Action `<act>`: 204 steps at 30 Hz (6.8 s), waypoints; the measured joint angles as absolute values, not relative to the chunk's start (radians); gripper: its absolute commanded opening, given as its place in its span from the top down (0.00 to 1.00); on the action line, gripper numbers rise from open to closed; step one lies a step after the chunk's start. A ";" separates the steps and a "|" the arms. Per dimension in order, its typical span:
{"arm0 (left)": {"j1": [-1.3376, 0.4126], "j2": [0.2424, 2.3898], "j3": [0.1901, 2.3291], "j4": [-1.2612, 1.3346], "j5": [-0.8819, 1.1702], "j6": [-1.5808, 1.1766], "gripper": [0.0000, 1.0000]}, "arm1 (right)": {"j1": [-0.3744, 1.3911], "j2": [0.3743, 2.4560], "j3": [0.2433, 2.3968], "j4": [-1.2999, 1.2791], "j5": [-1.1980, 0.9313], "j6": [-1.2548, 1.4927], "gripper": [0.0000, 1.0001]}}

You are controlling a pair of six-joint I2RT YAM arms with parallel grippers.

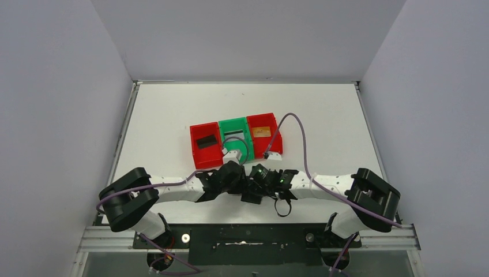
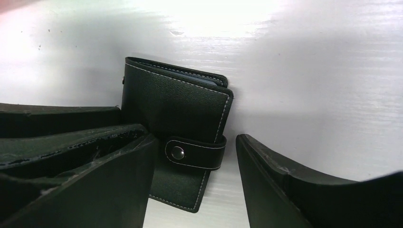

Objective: Take the credit cards out of the card holder

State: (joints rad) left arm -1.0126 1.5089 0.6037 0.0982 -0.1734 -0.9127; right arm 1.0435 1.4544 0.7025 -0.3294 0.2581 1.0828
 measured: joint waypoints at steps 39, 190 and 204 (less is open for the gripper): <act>-1.014 1.498 0.593 0.084 -0.181 -0.932 0.69 | 0.879 1.150 0.518 -0.132 0.066 0.982 0.39; -0.823 1.560 0.719 -0.094 0.065 -0.810 0.65 | 0.852 1.598 0.899 -0.519 -0.117 1.326 0.48; -0.825 1.433 0.631 -0.131 0.062 -0.825 0.47 | 1.054 1.455 0.803 -0.263 0.179 0.688 0.56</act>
State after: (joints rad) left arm -0.8249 1.4330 0.6308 -0.1310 0.0620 -0.8246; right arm 1.0542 1.4551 0.8028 -0.2634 0.1787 0.6880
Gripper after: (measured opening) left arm 0.521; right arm 0.444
